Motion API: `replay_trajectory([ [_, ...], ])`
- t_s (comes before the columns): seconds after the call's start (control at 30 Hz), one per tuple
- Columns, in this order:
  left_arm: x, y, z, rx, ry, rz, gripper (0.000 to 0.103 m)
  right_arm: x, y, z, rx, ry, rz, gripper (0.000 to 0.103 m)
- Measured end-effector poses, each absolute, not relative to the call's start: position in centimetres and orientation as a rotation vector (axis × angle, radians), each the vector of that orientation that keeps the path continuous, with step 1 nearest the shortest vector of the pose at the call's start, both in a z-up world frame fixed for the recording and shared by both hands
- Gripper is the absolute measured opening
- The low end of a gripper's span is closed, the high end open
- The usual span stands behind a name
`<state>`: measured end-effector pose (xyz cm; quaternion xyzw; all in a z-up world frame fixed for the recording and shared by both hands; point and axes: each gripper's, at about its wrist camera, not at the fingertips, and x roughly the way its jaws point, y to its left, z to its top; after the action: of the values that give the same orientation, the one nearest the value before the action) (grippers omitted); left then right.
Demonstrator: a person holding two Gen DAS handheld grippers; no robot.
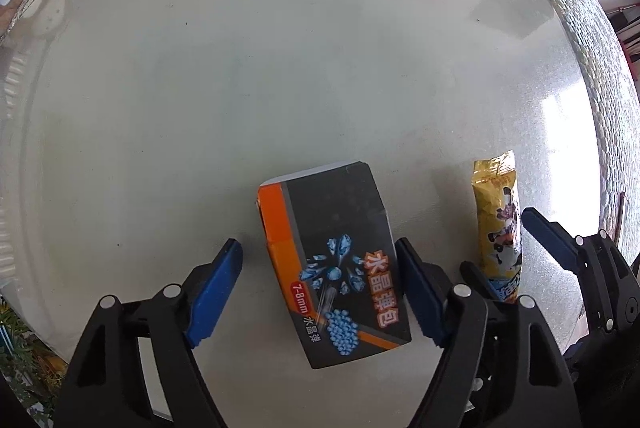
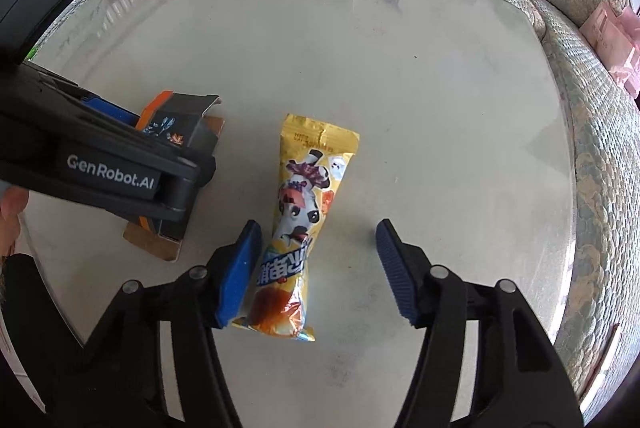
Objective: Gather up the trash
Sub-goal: 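Grasp the black-orange box with the left tool while the right tool grasps the yellow snack wrapper, then carry the black-orange box and yellow wrapper down over the wastebasket with both tools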
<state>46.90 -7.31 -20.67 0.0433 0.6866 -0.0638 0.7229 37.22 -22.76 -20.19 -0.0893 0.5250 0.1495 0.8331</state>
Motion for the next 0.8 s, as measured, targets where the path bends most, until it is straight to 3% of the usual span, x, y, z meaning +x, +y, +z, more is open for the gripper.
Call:
replay_trajectory([
  [0.13,46.8,-6.7,-20.2,0.100,1.505,-0.134,0.055,37.1,-22.2,-20.0,-0.199,1.114,0.328,0.030],
  [0.2,46.6,-6.3,-20.2,0.091,1.509,-0.149,0.054,37.3,-22.0,-19.9,-0.188,1.126,0.333,0.018],
  [0.43,44.7,-5.7,-20.3,0.099,1.482,-0.155,0.054,37.4,-22.3,-19.1,-0.159,1.128,0.315,0.017],
  [0.8,41.0,-3.9,-15.8,0.113,1.374,-0.181,0.052,34.4,-21.7,-13.4,-0.202,1.028,0.288,0.017],
])
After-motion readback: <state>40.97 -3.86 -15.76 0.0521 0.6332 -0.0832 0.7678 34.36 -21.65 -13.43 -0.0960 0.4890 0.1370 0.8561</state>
